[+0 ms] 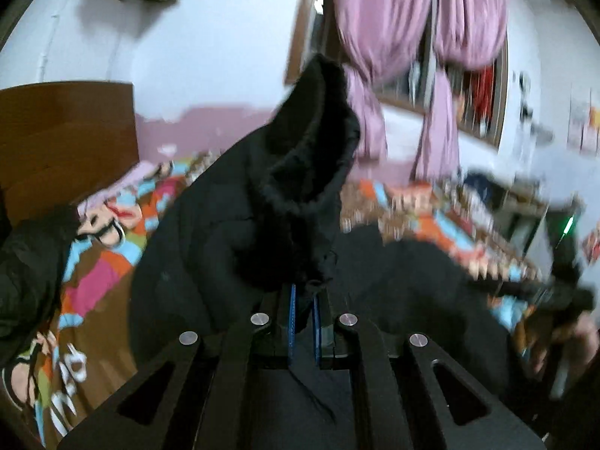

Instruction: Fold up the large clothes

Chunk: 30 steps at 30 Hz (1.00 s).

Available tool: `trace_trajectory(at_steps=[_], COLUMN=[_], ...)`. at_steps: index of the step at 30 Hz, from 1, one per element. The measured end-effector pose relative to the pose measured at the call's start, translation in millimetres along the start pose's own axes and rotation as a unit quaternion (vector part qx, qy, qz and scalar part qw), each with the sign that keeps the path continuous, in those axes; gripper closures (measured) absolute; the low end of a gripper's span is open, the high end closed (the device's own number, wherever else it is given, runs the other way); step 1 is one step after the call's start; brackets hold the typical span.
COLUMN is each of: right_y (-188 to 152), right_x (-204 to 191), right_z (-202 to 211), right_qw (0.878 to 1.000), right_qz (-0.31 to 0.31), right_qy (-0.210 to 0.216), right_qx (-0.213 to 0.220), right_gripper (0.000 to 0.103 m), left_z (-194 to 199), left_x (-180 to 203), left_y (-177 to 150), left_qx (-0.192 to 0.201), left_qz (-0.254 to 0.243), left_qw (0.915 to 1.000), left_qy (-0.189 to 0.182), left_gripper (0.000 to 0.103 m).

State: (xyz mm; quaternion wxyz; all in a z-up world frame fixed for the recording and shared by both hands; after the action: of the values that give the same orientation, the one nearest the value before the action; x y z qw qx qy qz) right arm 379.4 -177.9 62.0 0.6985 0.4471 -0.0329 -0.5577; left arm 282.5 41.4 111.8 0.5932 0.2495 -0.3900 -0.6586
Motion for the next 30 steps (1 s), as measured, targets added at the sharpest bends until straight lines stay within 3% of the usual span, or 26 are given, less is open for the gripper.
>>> trace_trajectory(at_steps=[6,11,13,19,21,23,27,30], right_y=[-18,-42,-52,-60,-59,-59,-51,-33], right_x=[35,57,59,59,58,57,50,46], right_z=[-13,-43,-52,-59,-58,-59,-41,-16], right_qw=[0.994,0.965,0.958,0.95,0.951,0.959,0.967,0.978], right_qz=[-0.067,-0.179,-0.2,-0.218,-0.213,-0.191,-0.163,-0.136], right_qy=[0.075,0.159,0.162,0.164,0.161,0.137,0.137,0.125], right_qx=[-0.033,-0.103,-0.126,-0.15,-0.155,-0.16,-0.141,-0.093], right_gripper=[0.0,0.0,0.004,0.046,0.078,0.093,0.098,0.098], left_z=[-53,-84,-93,-110,-109,-106,-102,-96], left_x=[55,80,90,99,104,106,109,112], left_y=[-51,-94,-110,-139,-142,-142,-140,-133], left_qx=[-0.081,-0.134,-0.153,-0.176,-0.175,-0.175,-0.176,-0.174], left_qz=[-0.045,-0.098,-0.124,-0.148,-0.158,-0.164,-0.169,-0.16], left_qw=[0.9956,0.986,0.9805,0.9732,0.9718,0.9707,0.9697,0.9711], left_qy=[-0.004,-0.011,-0.009,-0.004,-0.009,-0.011,-0.014,-0.032], left_gripper=[0.098,0.098,0.098,0.098,0.098,0.098,0.098,0.093])
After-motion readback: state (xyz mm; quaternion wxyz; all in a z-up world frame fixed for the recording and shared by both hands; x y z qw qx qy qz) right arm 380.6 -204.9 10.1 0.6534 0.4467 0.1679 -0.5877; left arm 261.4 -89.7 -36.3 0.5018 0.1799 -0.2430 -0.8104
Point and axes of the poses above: each gripper's, at about its wrist camera, not at the fingertips, and z roughly against the way its jaws point, x to its right, y to its top, the point moved 5 cm from there along -z, roughly the way its jaws point, and after that the axes turned 7 degrees about -x, right-handed, at the moved point
